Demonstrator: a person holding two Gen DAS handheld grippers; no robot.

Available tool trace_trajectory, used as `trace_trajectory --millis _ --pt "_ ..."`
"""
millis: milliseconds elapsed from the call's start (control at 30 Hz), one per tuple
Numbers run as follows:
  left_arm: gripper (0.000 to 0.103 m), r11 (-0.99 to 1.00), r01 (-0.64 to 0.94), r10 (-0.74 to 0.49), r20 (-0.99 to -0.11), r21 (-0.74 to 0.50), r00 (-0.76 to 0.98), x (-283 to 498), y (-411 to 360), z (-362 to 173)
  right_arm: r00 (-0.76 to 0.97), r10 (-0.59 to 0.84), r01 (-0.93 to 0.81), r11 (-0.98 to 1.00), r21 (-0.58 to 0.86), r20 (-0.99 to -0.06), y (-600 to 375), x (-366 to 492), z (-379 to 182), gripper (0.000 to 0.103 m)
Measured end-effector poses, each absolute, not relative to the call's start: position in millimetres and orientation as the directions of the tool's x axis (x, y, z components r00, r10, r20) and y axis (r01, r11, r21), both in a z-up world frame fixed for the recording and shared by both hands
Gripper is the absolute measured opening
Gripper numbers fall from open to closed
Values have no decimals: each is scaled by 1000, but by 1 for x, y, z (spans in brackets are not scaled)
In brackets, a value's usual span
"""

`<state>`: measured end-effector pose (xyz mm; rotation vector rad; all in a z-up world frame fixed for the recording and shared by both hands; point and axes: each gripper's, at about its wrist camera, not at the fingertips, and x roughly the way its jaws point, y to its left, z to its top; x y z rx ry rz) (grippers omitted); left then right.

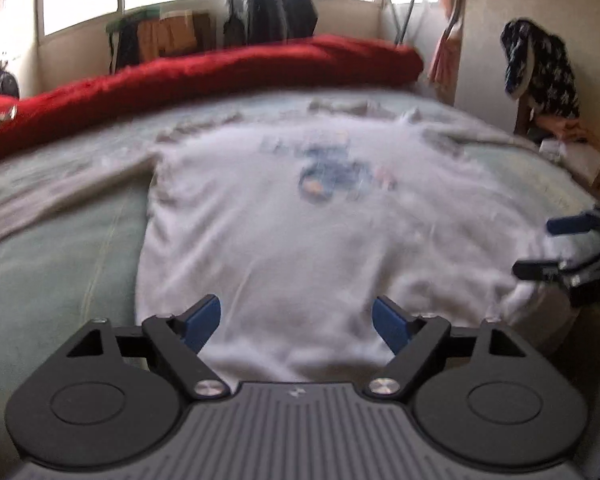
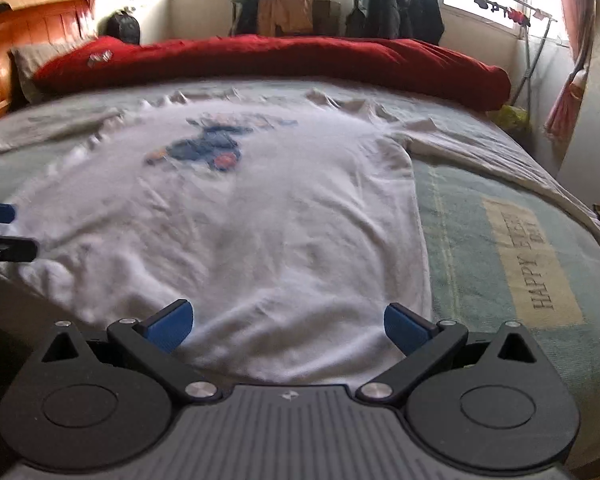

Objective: Fold clothes

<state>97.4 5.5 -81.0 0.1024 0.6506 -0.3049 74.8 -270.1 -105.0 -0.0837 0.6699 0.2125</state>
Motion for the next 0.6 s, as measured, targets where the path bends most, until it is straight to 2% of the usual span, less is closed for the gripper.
trace_trajectory --millis 100,200,300,467,600 --pt "83 951 308 -260 -616 -30 744 114 -3 -82 795 230 -276 961 3 -561 -260 76 -95 103" --pt "83 964 267 -213 -669 -24 712 121 -6 -98 779 218 -279 960 -15 -588 -252 87 -103 103" --pt "85 962 274 -223 -648 -22 728 101 1 -104 736 199 -278 960 -21 -647 -256 84 -119 103" --pt "85 961 265 -248 -654 -75 715 92 17 -92 743 231 -271 962 32 -628 -279 60 -118 103" --pt "85 976 210 -202 -643 -65 739 108 22 -84 738 311 -330 940 82 -599 -266 67 -99 103"
